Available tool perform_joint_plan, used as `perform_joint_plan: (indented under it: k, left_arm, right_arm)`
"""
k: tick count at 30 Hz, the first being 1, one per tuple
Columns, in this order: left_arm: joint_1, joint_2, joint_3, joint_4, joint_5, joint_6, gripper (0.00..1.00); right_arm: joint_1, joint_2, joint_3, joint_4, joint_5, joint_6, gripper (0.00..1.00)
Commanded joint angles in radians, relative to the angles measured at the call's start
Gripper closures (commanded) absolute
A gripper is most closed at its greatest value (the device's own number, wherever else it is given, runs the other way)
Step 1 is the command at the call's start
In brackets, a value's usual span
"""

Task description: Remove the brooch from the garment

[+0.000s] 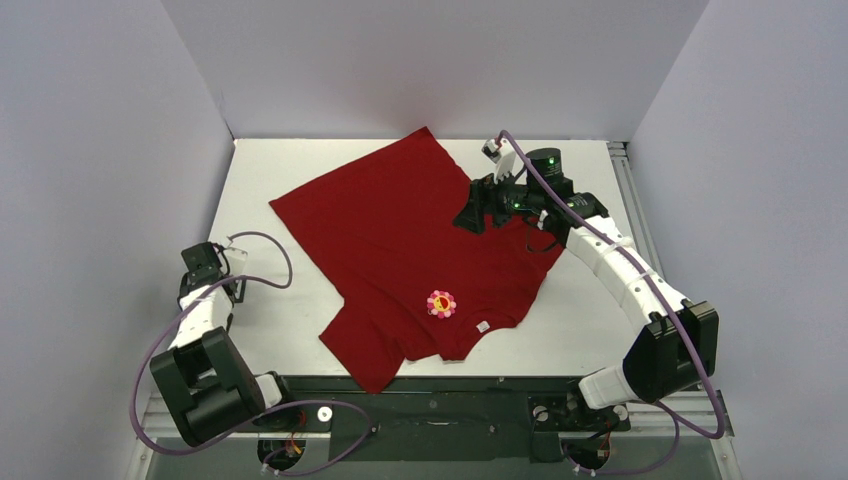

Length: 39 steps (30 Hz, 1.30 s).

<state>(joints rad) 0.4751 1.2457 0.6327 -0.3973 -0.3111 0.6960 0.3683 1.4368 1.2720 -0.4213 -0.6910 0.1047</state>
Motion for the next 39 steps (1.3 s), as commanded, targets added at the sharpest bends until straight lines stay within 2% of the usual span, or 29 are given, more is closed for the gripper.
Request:
perform_joint_plan:
  k: [1,7,14,17,23,32,37,39]
  left_arm:
    - [0.014,0.017,-0.008,0.081,-0.008,0.031,0.97]
    - [0.021,0.043,-0.024,0.113,-0.003,0.035,0.96]
    - [0.02,0.05,-0.026,0.084,0.022,0.03,0.85]
    - [0.021,0.044,-0.013,0.035,0.053,0.026,0.72]
    - [0.015,0.002,0.022,-0.057,0.111,0.014,0.52]
    - [-0.007,-0.054,0.077,-0.184,0.212,0.0,0.29]
    - [-0.098,-0.079,0.122,-0.242,0.247,-0.029,0.18]
    - [-0.142,-0.093,0.145,-0.261,0.276,-0.048,0.1]
  right_arm:
    - [0.008,0.007,0.046,0.021,-0.004,-0.01,0.3]
    - [0.009,0.007,0.051,0.02,-0.01,-0.009,0.3]
    - [0.009,0.005,0.054,0.013,-0.006,-0.014,0.3]
    - [0.009,0.007,0.057,0.01,-0.008,-0.015,0.3]
    - [0.011,0.007,0.057,0.0,-0.008,-0.023,0.3]
    - [0.012,0.013,0.069,-0.024,-0.013,-0.04,0.3]
    - [0.012,0.006,0.06,-0.05,-0.011,-0.066,0.3]
    - [0.011,0.0,0.054,-0.072,-0.006,-0.088,0.3]
